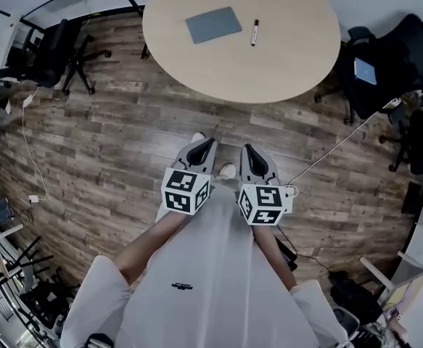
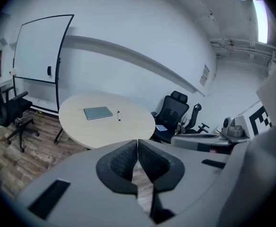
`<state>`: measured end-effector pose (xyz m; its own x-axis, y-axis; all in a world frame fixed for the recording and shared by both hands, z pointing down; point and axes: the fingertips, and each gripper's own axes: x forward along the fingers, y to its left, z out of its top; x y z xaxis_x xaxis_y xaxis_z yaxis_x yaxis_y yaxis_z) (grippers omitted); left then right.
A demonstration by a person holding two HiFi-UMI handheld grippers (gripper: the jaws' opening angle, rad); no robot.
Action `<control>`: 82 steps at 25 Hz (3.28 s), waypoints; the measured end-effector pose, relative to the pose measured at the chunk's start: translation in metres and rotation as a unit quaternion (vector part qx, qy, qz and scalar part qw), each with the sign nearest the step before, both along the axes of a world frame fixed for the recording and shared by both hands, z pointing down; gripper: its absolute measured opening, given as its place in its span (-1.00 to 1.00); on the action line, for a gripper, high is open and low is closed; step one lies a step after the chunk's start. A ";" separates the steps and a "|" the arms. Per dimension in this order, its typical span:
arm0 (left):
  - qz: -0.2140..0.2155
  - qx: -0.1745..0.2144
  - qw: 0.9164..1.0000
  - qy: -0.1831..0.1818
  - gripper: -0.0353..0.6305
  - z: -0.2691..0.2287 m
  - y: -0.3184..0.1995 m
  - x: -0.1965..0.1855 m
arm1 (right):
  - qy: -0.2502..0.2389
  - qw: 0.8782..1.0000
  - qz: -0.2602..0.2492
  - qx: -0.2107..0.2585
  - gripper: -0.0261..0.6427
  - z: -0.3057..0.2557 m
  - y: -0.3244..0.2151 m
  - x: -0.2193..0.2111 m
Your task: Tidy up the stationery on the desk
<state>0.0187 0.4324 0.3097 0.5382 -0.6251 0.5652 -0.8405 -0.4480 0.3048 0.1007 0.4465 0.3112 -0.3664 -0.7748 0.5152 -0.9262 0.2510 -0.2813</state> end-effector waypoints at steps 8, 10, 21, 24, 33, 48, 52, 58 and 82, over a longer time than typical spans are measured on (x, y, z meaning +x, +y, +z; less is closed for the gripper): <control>0.027 0.001 1.000 0.004 -0.84 0.004 -0.073 0.005 | 0.008 1.000 -0.015 -0.010 -0.82 0.005 -0.073 -0.014; 0.024 0.005 1.000 0.009 -0.84 0.002 -0.105 0.000 | 0.013 1.000 -0.015 -0.011 -0.82 0.004 -0.101 -0.017; 0.073 0.002 0.997 0.009 -0.84 -0.012 -0.267 -0.045 | 0.019 1.000 0.011 -0.022 -0.82 -0.018 -0.256 -0.060; 0.087 -0.002 0.996 0.009 -0.84 -0.009 -0.299 -0.063 | 0.020 0.999 0.027 -0.026 -0.82 -0.017 -0.288 -0.073; 0.122 -0.022 0.992 0.017 -0.84 0.011 -0.375 -0.083 | 0.012 0.997 0.049 -0.060 -0.82 -0.001 -0.362 -0.106; 0.107 -0.038 0.994 -0.004 -0.84 0.047 -0.439 -0.084 | -0.068 0.988 0.074 -0.116 -0.81 0.036 -0.422 -0.092; 0.116 -0.037 0.992 -0.025 -0.83 0.067 -0.460 -0.072 | -0.074 0.986 0.082 -0.124 -0.80 0.054 -0.440 -0.076; 0.115 -0.039 0.991 -0.047 -0.83 0.096 -0.487 -0.060 | -0.080 0.984 0.061 -0.146 -0.40 0.093 -0.462 -0.069; 0.182 -0.027 0.975 -0.123 -0.47 0.218 -0.599 -0.026 | -0.105 0.965 0.106 -0.215 -0.39 0.228 -0.514 -0.067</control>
